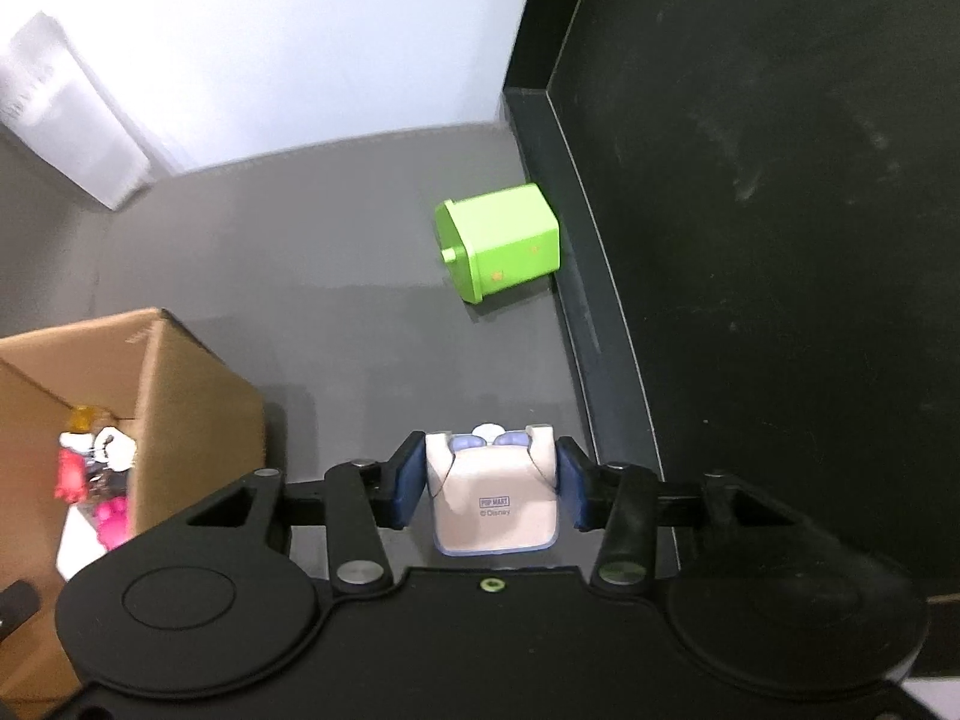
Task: Organize rigid objects
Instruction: 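Close the right gripper on the white-and-blue charger block, then lift the white-and-blue charger with the right gripper and carry it over the box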
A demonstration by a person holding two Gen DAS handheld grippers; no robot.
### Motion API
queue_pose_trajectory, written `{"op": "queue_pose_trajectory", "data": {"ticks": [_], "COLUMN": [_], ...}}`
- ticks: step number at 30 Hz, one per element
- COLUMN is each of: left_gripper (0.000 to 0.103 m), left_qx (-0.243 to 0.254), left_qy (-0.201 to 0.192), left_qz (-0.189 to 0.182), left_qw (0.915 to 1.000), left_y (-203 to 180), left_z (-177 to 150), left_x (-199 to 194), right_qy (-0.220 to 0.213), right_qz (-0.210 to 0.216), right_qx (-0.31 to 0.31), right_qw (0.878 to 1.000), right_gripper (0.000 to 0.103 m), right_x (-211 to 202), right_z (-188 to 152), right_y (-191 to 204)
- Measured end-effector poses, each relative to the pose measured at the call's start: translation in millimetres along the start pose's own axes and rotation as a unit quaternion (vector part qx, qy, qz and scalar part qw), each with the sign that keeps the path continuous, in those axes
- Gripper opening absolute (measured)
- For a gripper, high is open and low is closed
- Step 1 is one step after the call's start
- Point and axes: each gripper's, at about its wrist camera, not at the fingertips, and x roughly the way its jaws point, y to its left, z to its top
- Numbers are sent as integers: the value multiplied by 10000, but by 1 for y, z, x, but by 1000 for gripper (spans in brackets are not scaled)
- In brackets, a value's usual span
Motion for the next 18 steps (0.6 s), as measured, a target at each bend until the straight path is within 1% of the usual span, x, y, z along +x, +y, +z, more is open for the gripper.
{"op": "queue_pose_trajectory", "data": {"ticks": [7,12,18], "left_gripper": [21,21,21], "left_qx": [14,-9,-30], "left_qy": [18,41,59], "left_qz": [3,2,-16], "left_qw": [10000,10000,10000], "left_y": [0,0,0], "left_z": [0,1,1], "left_x": [-1,-1,-1], "right_qy": [-271,-445,-637], "right_qz": [329,587,915], "right_qx": [-19,-229,-443], "right_qw": [9991,9970,9928], "right_gripper": [44,44,44], "right_x": [-39,-70,-102], "right_z": [0,0,2], "right_y": [-2,9,31]}}
